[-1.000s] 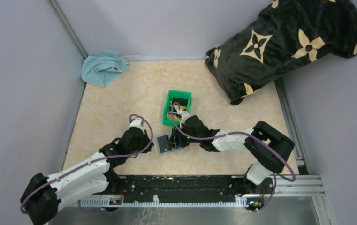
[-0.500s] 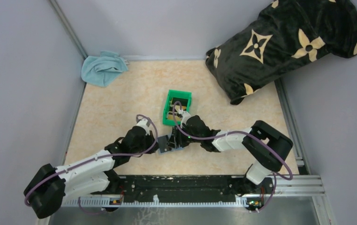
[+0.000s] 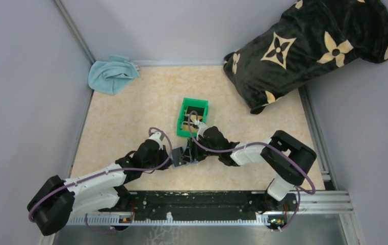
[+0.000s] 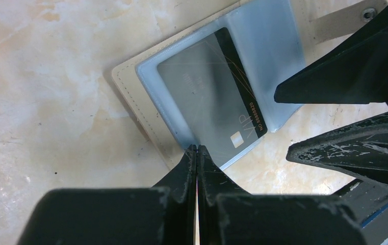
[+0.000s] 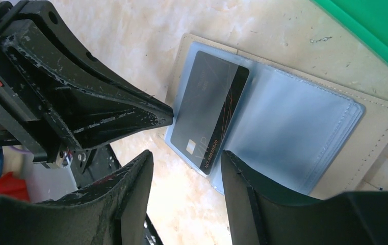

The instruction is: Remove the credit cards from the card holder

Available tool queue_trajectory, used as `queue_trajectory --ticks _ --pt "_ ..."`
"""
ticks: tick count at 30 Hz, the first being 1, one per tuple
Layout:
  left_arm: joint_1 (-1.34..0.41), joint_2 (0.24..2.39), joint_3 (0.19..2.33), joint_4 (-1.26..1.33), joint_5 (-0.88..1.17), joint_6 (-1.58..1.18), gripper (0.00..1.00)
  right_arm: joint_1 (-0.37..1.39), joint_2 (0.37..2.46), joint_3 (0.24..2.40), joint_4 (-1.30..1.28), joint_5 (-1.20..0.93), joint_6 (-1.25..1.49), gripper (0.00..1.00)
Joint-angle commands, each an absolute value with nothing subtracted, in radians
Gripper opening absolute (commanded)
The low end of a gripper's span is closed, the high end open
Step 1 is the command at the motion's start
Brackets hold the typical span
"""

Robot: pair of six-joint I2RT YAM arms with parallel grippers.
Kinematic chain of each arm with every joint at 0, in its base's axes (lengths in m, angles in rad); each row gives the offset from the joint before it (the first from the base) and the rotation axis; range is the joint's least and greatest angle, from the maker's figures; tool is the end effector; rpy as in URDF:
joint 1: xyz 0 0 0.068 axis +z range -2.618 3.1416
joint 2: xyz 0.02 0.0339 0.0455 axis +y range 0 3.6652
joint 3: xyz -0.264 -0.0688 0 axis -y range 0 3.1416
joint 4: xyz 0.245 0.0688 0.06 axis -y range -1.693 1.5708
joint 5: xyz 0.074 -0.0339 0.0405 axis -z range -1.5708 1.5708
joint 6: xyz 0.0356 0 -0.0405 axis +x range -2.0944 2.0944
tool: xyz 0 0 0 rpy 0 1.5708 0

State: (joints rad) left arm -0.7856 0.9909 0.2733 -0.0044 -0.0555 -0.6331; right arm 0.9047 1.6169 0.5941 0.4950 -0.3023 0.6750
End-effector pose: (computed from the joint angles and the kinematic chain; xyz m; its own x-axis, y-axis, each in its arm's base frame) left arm 0.1298 -0.1270 0.1460 -0.7771 -0.0582 -0.6267 0.2691 0.8694 -0.4145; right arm 0.1797 0.2458 0.1450 -0.8113 -0.0669 -0.5808 -0.5156 0.5501 0.6569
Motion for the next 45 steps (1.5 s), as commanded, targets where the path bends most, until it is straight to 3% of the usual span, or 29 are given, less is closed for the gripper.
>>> queue_trajectory --ticks 1,16,19,31,45 --pt "-0.789 1.019 0.253 0.032 -0.047 -0.624 0.0 0.899 1.638 0.591 0.572 -0.321 0.678 0.52" --pt "-0.788 1.081 0.238 0.072 -0.029 -0.625 0.0 0.899 1.72 0.591 0.582 -0.329 0.658 0.52" --pt "-0.789 1.087 0.238 0.076 -0.031 -0.621 0.0 0.899 1.715 0.588 0.62 -0.357 0.669 0.46" --pt "-0.789 1.122 0.252 0.084 -0.025 -0.618 0.0 0.895 1.69 0.572 0.626 -0.348 0.67 0.02" --pt "-0.789 1.159 0.259 0.096 -0.031 -0.621 0.0 0.829 1.546 0.517 0.534 -0.325 0.613 0.0"
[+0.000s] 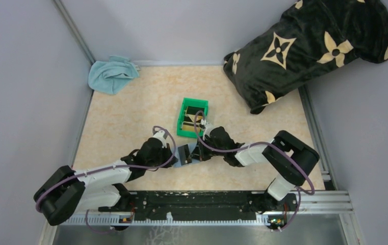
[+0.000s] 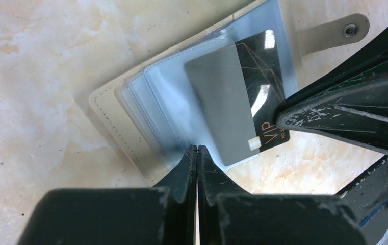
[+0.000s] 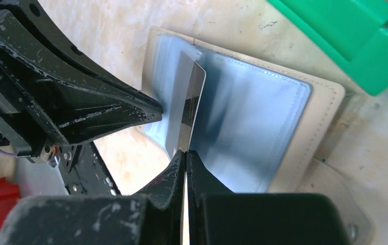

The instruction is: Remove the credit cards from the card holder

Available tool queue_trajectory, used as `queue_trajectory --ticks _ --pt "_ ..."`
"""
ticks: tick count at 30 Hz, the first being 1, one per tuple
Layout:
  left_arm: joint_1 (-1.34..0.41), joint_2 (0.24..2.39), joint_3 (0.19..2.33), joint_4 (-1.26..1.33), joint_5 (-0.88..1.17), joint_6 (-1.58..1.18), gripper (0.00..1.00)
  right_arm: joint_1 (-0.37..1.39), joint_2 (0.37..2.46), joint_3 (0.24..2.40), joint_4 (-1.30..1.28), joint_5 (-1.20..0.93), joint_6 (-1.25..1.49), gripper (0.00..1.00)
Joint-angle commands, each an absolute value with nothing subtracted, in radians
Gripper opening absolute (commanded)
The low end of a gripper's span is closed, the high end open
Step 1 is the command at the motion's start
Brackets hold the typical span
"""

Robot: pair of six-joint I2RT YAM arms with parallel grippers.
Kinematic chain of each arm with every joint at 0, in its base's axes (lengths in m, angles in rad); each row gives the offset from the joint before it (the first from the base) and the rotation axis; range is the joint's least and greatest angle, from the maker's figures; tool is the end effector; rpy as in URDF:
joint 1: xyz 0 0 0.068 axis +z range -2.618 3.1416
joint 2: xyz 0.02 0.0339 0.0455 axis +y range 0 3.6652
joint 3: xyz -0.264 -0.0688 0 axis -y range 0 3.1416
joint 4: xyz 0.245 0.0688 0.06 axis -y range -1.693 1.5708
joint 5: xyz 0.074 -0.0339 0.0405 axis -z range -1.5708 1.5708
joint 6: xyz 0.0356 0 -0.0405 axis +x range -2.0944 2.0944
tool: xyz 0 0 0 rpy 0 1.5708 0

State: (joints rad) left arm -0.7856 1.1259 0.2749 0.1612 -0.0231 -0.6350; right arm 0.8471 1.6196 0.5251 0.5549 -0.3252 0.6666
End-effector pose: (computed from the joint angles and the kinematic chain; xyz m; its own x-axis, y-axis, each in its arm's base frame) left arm 0.1402 -0.1391 0.1374 -0.7741 -0.0644 -0.6297 0.2922 0.8461 -0.4457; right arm 0.1841 0.2256 0.1316 -0.8187 -0.0416 -0.5728 -0.4904 0.5698 0.6595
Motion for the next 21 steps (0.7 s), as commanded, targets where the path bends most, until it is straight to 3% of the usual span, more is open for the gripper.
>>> queue_trajectory --ticks 1,8,10,13,15,17,21 --pt "-0.788 1.158 0.259 0.098 -0.031 -0.621 0.0 0.828 1.533 0.516 0.509 -0.313 0.599 0.0" --pt "-0.789 1.096 0.26 0.093 -0.032 -0.621 0.04 0.825 1.409 0.528 0.339 -0.25 0.519 0.0" --pt "-0.789 1.06 0.26 0.093 -0.028 -0.611 0.14 0.824 1.357 0.535 0.28 -0.247 0.49 0.0" --pt "-0.788 0.989 0.271 0.091 -0.013 -0.588 0.47 0.819 1.293 0.558 0.198 -0.281 0.44 0.0" --pt "-0.788 0.941 0.288 0.084 0.001 -0.568 0.61 0.808 1.26 0.574 0.151 -0.342 0.407 0.0" --pt "-0.788 0.881 0.31 0.081 0.018 -0.544 0.66 0.795 1.232 0.593 0.107 -0.425 0.373 0.0" --pt "-0.788 0.778 0.332 0.117 0.044 -0.477 0.66 0.79 1.187 0.629 0.04 -0.569 0.314 0.0"
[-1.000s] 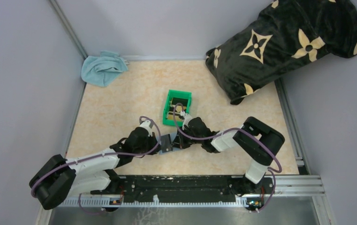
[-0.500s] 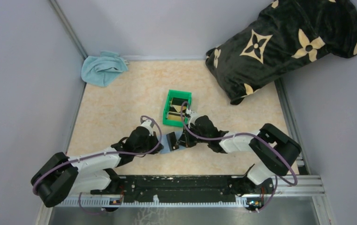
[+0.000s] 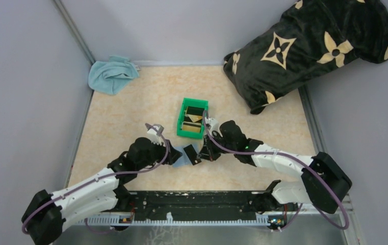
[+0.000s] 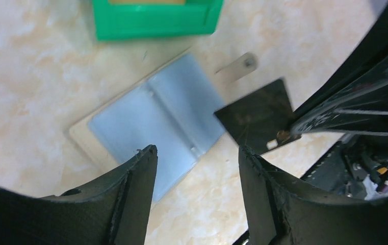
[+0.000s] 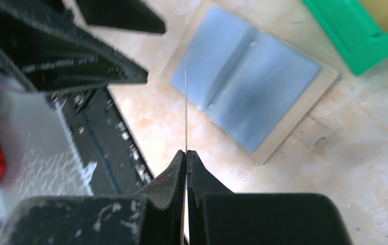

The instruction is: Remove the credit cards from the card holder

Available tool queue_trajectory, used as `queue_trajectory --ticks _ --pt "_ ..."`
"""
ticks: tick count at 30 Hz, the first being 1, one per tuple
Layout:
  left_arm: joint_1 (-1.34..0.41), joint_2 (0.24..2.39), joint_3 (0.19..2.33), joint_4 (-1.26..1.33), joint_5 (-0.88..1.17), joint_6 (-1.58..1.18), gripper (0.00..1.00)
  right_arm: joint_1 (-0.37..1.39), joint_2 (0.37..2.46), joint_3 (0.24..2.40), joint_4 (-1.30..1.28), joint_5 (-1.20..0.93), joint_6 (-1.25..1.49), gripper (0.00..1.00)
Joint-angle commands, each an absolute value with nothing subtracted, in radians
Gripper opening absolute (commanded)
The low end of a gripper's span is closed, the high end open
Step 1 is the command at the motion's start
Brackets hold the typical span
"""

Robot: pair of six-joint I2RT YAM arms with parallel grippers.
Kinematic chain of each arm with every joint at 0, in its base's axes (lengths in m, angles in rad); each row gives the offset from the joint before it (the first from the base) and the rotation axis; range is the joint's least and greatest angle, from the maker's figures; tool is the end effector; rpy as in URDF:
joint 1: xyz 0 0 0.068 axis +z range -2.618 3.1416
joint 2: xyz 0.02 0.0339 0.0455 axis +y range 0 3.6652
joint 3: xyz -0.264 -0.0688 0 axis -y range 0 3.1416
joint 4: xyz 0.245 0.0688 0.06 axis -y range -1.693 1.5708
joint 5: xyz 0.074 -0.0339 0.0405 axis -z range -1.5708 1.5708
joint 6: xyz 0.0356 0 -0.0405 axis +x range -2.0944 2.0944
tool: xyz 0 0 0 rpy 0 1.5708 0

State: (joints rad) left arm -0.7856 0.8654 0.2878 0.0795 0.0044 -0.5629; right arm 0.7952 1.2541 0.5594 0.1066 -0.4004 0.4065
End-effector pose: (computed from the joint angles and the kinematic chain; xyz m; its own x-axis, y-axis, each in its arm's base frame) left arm 0.1294 -0.1296 0.1786 -0.6645 -0.0900 -0.7418 0.4202 0.7759 -0.4706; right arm 0.1674 0.1905 0.1944 -0.7065 -0.2005 -0.6787 -0.6589 0.5362 0.5276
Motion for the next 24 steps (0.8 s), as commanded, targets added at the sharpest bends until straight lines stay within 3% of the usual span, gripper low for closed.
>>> queue_trajectory --ticks 1,5,8,12,17,24 --pt "-0.788 0.756 0.327 0.143 0.061 -0.456 0.66 0.79 1.175 0.631 0.038 -0.614 0.306 0.0" --pt "-0.788 0.715 0.342 0.209 0.215 -0.37 0.64 0.79 1.158 0.669 -0.021 -0.726 0.266 0.0" --pt "-0.788 0.729 0.362 0.259 0.365 -0.363 0.54 0.79 1.15 0.689 -0.039 -0.792 0.248 0.0" --pt "-0.788 0.735 0.37 0.341 0.526 -0.383 0.52 0.782 1.148 0.709 -0.015 -0.897 0.236 0.0" --pt "-0.788 0.719 0.404 0.342 0.627 -0.391 0.51 0.752 1.147 0.753 -0.051 -0.975 0.205 0.0" --pt "-0.788 0.704 0.423 0.312 0.64 -0.388 0.32 0.692 1.141 0.798 -0.098 -1.029 0.165 0.0"
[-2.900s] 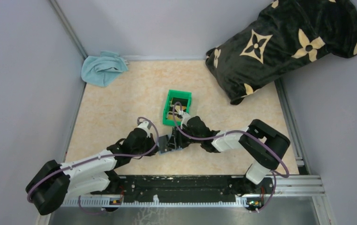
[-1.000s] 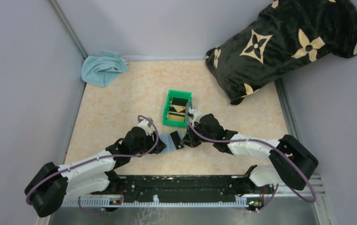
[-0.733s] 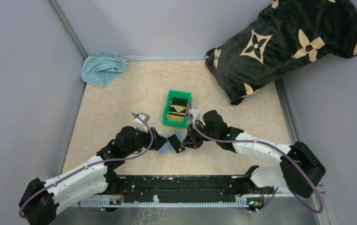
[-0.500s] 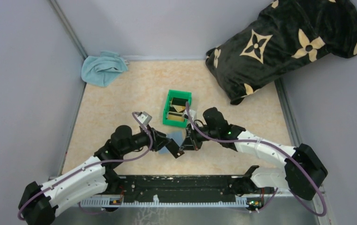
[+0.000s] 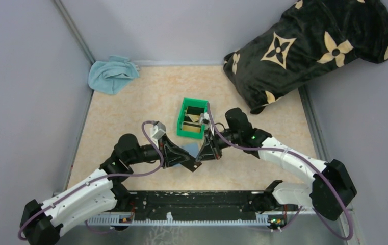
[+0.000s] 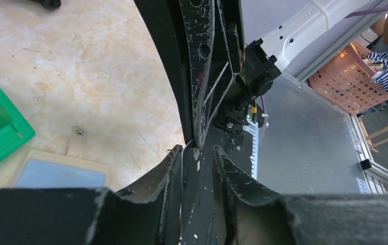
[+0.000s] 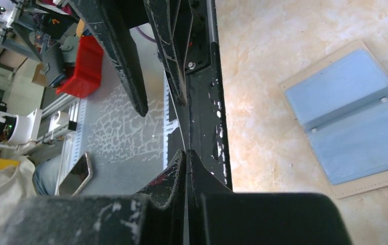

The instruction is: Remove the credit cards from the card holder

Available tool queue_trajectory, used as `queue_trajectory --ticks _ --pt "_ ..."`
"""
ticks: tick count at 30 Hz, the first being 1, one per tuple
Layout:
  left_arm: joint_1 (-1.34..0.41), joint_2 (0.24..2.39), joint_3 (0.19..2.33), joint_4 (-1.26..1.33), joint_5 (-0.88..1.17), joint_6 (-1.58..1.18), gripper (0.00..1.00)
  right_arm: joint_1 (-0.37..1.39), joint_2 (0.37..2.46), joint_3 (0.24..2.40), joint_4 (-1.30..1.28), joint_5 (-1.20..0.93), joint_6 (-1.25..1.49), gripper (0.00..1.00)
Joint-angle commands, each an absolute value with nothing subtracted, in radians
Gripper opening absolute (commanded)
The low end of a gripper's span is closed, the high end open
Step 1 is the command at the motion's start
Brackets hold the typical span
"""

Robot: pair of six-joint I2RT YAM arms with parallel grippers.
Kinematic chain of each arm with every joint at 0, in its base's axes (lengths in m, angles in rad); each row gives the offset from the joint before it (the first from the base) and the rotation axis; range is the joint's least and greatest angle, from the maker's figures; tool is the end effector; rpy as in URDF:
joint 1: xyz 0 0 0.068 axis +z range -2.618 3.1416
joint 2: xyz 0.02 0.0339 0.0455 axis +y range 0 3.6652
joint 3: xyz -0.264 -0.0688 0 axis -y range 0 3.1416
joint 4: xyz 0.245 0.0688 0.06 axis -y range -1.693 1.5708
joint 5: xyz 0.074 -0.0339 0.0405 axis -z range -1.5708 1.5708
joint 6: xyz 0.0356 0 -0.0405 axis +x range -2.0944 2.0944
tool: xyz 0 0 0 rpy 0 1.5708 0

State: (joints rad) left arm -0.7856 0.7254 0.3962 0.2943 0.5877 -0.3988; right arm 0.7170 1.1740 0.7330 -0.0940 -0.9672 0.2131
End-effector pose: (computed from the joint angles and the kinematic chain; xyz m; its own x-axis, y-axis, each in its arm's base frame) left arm 0.1114 -0.1393 0.2626 -0.4034 -0.0535 -0.9135 0.8938 0.1906 -0.4059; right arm 0.1663 0.1839 0.2586 -0.5674 -0.3354 -0.7520 -0.8051 0.0341 0.5922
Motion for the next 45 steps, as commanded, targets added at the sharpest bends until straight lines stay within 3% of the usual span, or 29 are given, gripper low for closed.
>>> queue_trajectory --ticks 1,8,13,17,20,27,32,41,45 --pt "-0.788 0.7 0.425 0.308 0.633 -0.388 0.29 0.689 1.141 0.801 -0.102 -1.029 0.16 0.0" --pt "-0.788 0.71 0.45 0.27 0.6 -0.372 0.0 0.686 1.157 0.807 -0.103 -1.043 0.157 0.0" --pt "-0.788 0.756 0.466 0.263 0.51 -0.383 0.0 0.686 1.16 0.808 -0.085 -0.99 0.172 0.0" --pt "-0.788 0.844 0.497 0.271 0.378 -0.384 0.0 0.664 1.126 0.804 -0.056 -0.803 0.213 0.38" --pt "-0.772 0.951 0.542 0.324 0.354 -0.394 0.0 0.606 1.103 0.802 -0.047 -0.711 0.249 0.49" --pt "-0.647 1.2 0.682 0.399 0.352 -0.392 0.0 0.486 1.023 0.78 -0.094 -0.325 0.296 0.49" --pt "-0.483 1.371 0.829 0.398 0.39 -0.424 0.0 0.479 1.05 0.776 -0.108 -0.306 0.266 0.49" --pt "-0.449 1.739 1.165 0.34 0.431 -0.387 0.0 0.468 1.116 0.786 -0.094 -0.302 0.255 0.49" --pt "-0.436 1.82 1.219 0.312 0.376 -0.404 0.0 0.455 1.117 0.784 -0.1 -0.305 0.253 0.49"
